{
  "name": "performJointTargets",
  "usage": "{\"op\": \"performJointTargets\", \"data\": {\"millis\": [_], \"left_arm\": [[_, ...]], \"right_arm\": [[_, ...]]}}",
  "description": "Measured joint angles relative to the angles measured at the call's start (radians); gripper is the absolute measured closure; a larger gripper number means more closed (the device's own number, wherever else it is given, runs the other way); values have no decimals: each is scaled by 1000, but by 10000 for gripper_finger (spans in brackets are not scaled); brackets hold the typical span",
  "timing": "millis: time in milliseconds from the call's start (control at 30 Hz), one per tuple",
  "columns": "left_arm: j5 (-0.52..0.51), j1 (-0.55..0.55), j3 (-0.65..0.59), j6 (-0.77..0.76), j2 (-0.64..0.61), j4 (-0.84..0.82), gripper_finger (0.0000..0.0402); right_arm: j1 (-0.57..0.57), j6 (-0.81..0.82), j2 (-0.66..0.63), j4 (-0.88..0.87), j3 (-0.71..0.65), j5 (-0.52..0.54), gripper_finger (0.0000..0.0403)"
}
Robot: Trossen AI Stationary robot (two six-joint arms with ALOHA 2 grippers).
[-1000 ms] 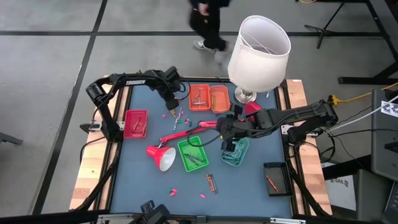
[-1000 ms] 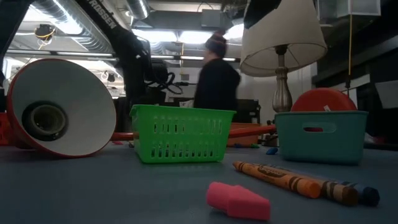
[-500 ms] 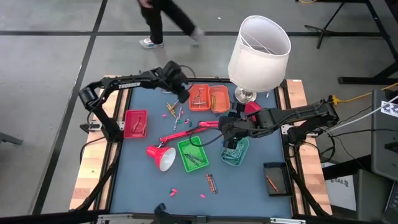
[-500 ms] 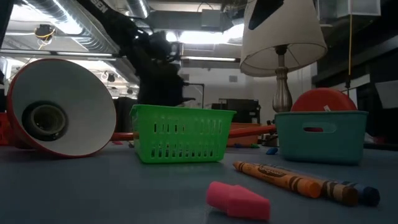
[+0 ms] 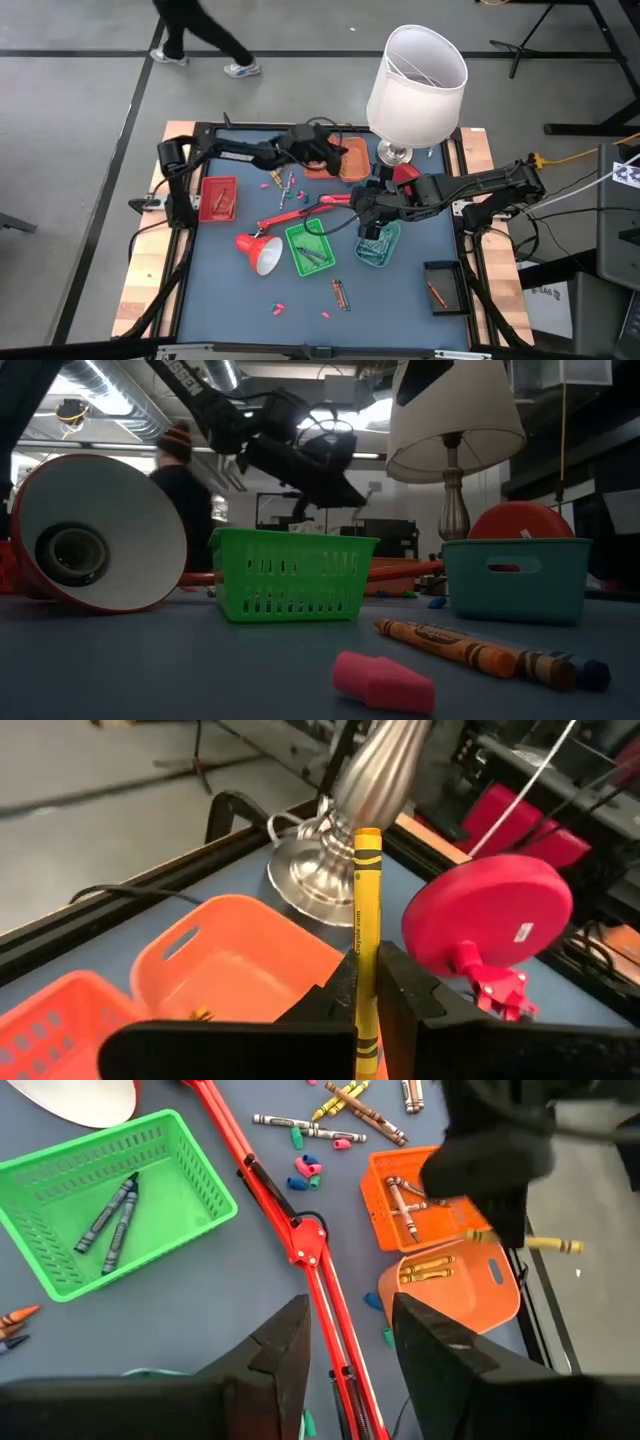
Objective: Sort crayons
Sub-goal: Put the yellow crayon into the light orange bin, then put the brown crayon into the red bin
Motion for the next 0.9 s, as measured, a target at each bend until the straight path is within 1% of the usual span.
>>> {"op": "performJointTargets", "data": {"millis": [133, 200, 333, 500, 600, 733, 800, 900], "left_arm": [[-113, -45, 0, 5, 65, 152, 397], [-144, -58, 0, 35, 97, 223, 397], [-158, -68, 0, 109, 139, 280, 392], [-162, -61, 0, 113, 137, 297, 353], [-155, -47, -1, 114, 117, 300, 327], [-137, -26, 1, 113, 94, 292, 302], [-102, -17, 1, 113, 93, 291, 293], [11, -1, 0, 113, 55, 241, 285]], "right_arm": [[0, 1, 0, 3, 0, -1, 262], [0, 1, 0, 4, 0, -1, 262], [0, 3, 0, 5, 0, -5, 262], [0, 4, 0, 16, 0, -16, 262], [0, 4, 0, 46, 0, -17, 262], [0, 4, 0, 65, 0, -17, 262], [0, 4, 0, 63, 0, -17, 262], [0, -3, 1, 70, 0, -17, 262]]}}
